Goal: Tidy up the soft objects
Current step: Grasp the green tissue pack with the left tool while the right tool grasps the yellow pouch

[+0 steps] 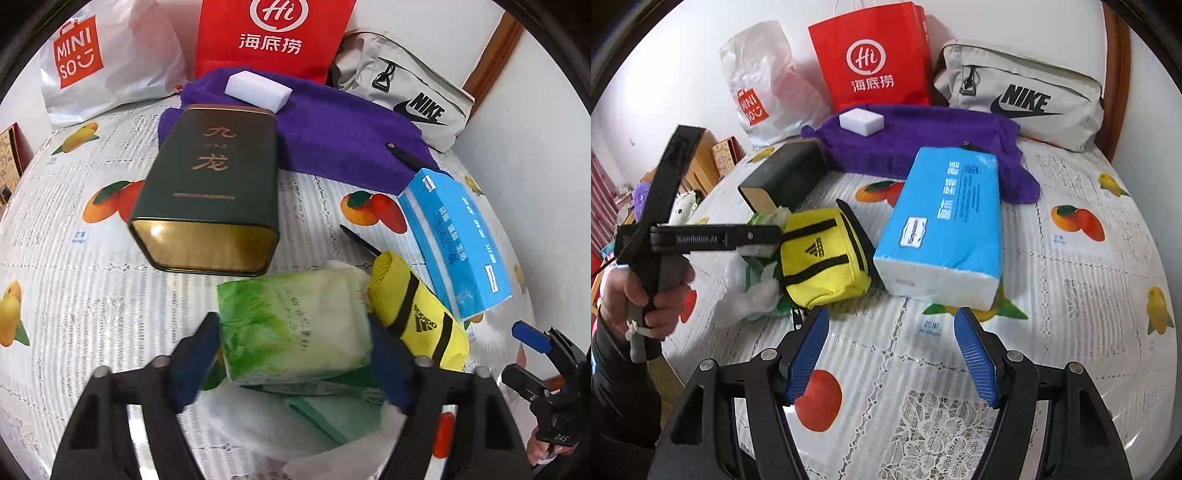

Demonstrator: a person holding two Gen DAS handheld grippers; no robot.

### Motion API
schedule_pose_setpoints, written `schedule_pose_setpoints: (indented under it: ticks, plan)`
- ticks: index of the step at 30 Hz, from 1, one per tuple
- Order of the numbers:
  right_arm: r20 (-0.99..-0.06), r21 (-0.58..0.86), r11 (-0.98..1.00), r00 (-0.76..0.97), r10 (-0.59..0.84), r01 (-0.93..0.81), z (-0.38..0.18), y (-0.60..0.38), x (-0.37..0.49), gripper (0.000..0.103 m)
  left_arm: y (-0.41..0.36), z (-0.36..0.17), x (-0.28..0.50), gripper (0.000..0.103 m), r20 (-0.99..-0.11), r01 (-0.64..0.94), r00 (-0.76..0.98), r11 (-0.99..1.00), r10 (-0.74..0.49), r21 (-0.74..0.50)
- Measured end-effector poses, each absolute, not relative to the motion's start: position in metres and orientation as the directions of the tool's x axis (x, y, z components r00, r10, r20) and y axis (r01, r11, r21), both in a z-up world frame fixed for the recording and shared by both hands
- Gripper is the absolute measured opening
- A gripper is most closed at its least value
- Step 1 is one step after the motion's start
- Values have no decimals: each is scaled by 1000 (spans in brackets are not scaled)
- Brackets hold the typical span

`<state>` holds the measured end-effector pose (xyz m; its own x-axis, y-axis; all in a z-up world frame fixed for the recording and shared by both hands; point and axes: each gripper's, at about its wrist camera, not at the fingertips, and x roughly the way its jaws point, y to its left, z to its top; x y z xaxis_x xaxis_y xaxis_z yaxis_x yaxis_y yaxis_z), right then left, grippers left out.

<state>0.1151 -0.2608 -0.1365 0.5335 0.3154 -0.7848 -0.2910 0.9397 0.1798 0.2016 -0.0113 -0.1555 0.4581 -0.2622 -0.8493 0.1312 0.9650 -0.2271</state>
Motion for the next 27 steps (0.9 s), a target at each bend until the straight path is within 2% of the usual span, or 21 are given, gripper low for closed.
schedule_pose_setpoints:
  ticks: [7,11,19,24,27]
  plan:
    - [-786,187,930,520,335,-317,-140,-245,123,71,7,-148,191,73,-843,119,479,969,-246,-215]
    - [-776,192,917,518,360,-349,-139,-229,128,71,20,-149,186,73,-852,81,500,988,-157,-135]
    - [-789,190,901,486,376,-389,-152,-189,147,73,36,-162,182,73,-856,71,477,979,-201,-190]
    - [-805,131,912,495,326,-388,-155,-174,158,75,39,-164,180,73,-847,73,480,973,-226,-218]
    - [-823,43,912,503,264,-408,-162,-161,160,76,38,-164,180,74,-846,85,482,973,-229,-215]
